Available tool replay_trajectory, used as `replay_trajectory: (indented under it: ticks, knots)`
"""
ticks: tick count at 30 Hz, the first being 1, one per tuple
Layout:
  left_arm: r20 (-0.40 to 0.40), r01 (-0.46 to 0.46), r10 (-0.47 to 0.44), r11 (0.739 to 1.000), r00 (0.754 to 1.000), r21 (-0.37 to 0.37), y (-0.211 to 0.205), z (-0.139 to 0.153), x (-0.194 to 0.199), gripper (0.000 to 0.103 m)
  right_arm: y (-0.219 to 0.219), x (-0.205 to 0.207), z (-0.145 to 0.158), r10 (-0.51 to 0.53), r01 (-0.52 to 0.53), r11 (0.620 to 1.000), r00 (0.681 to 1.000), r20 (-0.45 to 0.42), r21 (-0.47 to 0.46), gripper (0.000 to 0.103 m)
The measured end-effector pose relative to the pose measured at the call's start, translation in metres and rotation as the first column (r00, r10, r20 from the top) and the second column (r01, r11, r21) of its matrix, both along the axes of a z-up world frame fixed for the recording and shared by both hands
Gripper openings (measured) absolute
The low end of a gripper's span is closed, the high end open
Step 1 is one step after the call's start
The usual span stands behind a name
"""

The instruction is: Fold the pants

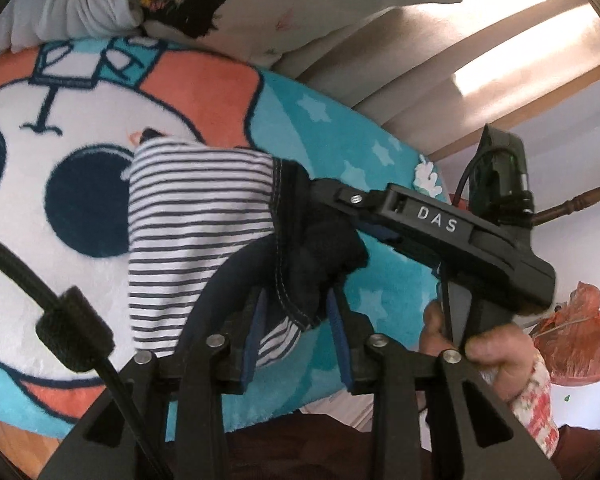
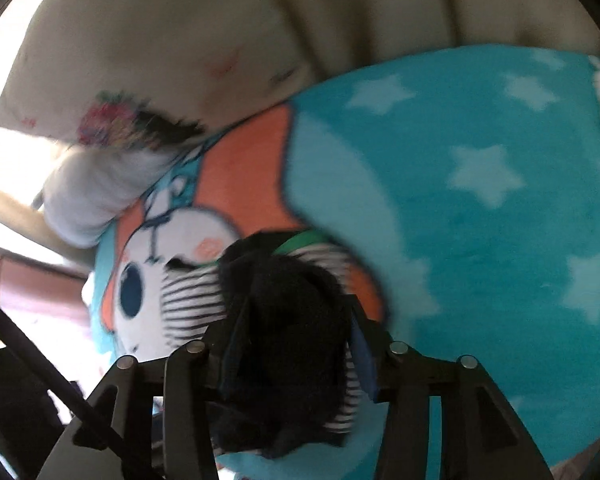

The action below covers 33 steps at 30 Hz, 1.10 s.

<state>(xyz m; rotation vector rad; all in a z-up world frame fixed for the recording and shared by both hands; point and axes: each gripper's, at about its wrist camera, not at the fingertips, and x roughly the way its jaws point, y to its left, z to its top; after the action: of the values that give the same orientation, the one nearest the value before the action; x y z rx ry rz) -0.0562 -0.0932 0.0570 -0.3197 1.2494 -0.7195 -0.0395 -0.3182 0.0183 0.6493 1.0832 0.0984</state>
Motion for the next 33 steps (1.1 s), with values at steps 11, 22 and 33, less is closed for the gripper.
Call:
replay_trajectory:
  ticks: [11,22,33]
  knots:
    - [0.012,-0.114,0.114,0.983,0.993,0.144,0.02,-0.015,0.007,0.038,-0.004,-0.021,0.035,0.058,-0.077,0.992,0.982,0.182,0.099,0.047]
    - [0.034,-0.164,0.16,0.972,0.986,0.171,0.037,-0.014,0.013,0.039,-0.013,-0.037,-0.019,0.021,-0.021,1.0,1.0,0.013,0.009,0.05]
    - [0.191,-0.184,0.116,0.903,0.975,0.387,0.032,-0.007,0.011,0.04,-0.013,-0.038,-0.011,-0.019,0.019,1.0,0.999,0.037,-0.009,0.056]
